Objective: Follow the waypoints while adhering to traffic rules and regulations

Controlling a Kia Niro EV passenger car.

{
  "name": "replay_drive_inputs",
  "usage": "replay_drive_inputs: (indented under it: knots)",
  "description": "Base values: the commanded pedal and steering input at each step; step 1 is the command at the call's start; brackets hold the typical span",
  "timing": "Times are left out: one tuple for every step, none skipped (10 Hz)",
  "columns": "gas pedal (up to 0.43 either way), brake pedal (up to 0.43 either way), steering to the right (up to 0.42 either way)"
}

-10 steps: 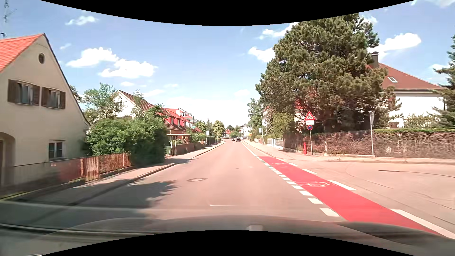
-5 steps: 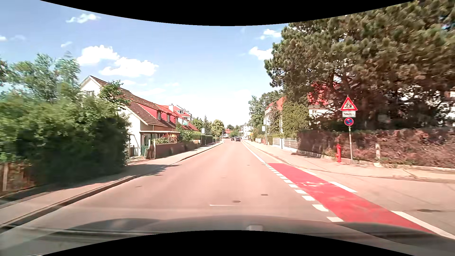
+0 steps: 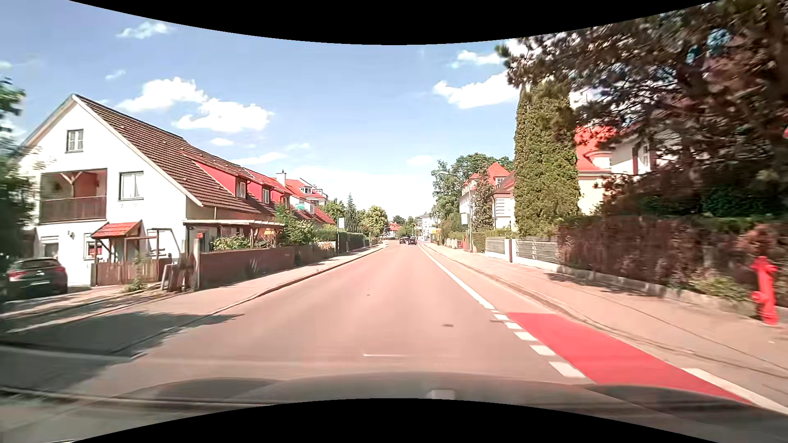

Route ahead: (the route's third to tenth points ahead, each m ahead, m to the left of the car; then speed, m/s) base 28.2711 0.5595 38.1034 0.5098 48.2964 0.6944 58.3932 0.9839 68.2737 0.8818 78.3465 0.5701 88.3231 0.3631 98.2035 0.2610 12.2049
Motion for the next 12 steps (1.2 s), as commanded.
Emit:
replay_drive_inputs:
  knots:
    - [0.079,0.0,-0.004]
    - [0.079,0.0,-0.004]
    - [0.079,0.0,-0.004]
    - [0.079,0.0,-0.003]
    - [0.079,0.0,-0.004]
    - [0.079,0.0,-0.004]
    - [0.079,0.0,-0.003]
    - [0.067,0.0,-0.002]
    - [0.039,0.0,-0.001]
    - [0.028,0.0,-0.001]
    - [0.028,0.0,0.0]
    - [0.02,0.0,0.0]
